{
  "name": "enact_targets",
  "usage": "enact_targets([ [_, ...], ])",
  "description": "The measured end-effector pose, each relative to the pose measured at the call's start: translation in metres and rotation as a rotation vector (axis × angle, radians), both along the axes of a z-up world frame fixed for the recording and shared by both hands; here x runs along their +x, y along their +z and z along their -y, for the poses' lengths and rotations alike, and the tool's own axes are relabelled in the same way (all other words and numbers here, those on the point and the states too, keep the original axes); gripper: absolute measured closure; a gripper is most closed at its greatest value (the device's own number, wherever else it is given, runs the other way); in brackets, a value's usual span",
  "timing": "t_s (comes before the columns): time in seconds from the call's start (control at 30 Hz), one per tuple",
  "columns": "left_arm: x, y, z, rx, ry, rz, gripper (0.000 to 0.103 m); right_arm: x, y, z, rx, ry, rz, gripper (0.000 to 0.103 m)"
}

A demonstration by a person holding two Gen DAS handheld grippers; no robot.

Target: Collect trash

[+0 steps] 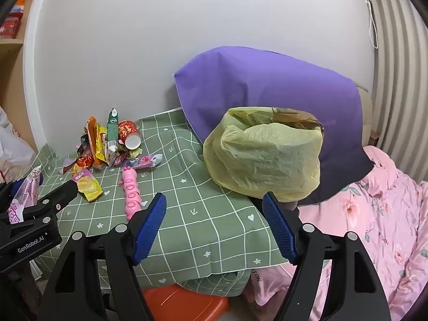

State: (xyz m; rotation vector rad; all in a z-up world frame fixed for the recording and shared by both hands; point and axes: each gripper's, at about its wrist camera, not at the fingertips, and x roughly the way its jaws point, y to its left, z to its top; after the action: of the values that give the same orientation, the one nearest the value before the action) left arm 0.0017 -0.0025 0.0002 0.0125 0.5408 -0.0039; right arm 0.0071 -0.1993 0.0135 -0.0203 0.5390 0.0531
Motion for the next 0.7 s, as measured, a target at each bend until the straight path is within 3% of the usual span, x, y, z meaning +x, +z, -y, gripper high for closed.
enact_targets([
  [0.7,-0.0022,0.0038,0.0027,0.0,-0.013,0.011,0.023,-0.0022,-0.0003,0.0041,0.004,-0.007,0.006,0.032],
])
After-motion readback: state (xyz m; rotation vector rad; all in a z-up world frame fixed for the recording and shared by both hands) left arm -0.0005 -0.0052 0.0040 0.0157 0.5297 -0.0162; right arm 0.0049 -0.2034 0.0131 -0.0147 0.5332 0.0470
